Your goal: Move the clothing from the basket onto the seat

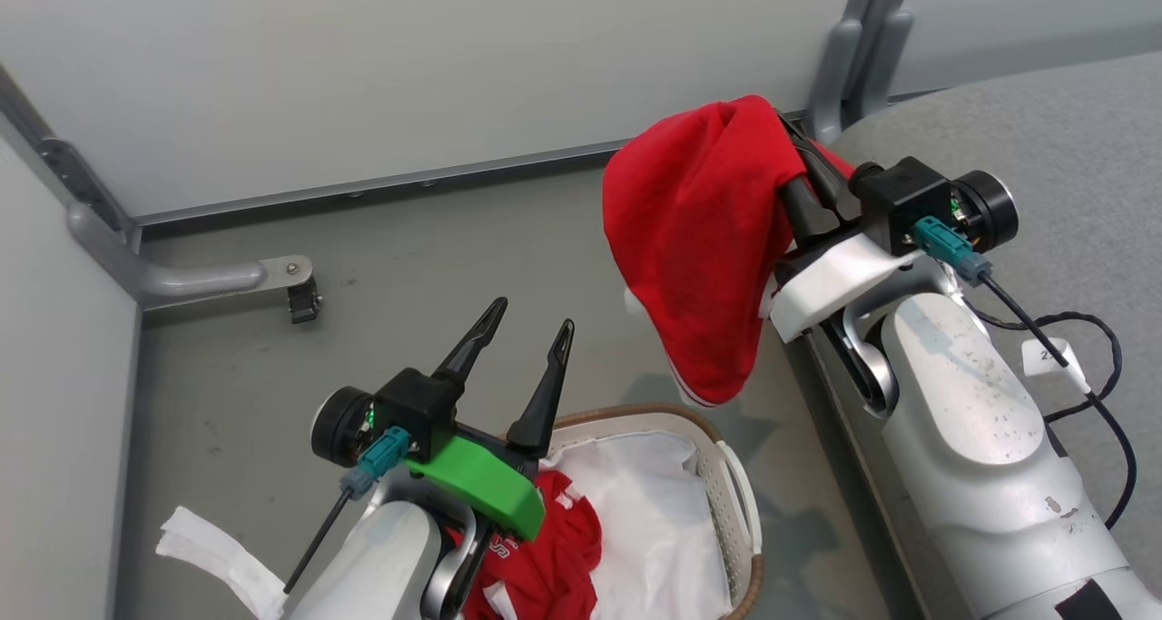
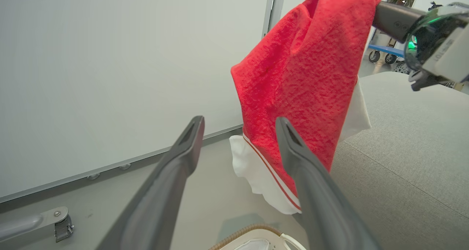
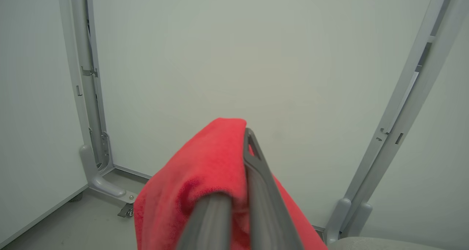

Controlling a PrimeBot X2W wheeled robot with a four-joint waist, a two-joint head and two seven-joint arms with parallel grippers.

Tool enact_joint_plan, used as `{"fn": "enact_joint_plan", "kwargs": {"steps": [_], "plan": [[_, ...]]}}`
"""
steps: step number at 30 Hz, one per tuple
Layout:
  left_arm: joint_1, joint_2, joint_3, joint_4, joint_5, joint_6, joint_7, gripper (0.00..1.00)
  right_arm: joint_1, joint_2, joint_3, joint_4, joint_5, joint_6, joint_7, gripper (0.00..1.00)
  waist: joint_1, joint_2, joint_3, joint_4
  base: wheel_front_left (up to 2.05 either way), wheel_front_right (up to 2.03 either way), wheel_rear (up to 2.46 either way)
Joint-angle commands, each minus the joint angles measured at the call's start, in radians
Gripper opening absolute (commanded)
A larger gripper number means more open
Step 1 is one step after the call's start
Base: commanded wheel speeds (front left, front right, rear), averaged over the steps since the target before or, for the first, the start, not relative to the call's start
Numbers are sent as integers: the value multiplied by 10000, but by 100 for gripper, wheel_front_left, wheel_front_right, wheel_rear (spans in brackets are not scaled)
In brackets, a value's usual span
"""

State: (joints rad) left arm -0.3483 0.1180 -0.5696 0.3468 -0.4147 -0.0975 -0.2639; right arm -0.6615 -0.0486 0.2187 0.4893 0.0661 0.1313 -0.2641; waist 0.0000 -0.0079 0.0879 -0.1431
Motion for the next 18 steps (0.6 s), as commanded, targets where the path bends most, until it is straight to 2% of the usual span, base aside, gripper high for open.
{"fn": "enact_joint_plan", "kwargs": {"steps": [1, 11, 18], "plan": [[54, -8, 71, 20, 184, -73, -8, 100, 153, -35, -35, -90, -23, -10, -7, 0, 0, 79, 386, -862, 0, 0, 0], [-367, -5, -30, 360, 770, -265, -7, 100, 533, -26, -659, -420, -112, -10, -7, 0, 0, 79, 1196, -3096, 0, 0, 0], [-689, 156, -322, 602, 927, -324, -7, 100, 826, -18, -1097, -591, 45, -10, -7, 0, 0, 79, 1680, -3976, 0, 0, 0]]}}
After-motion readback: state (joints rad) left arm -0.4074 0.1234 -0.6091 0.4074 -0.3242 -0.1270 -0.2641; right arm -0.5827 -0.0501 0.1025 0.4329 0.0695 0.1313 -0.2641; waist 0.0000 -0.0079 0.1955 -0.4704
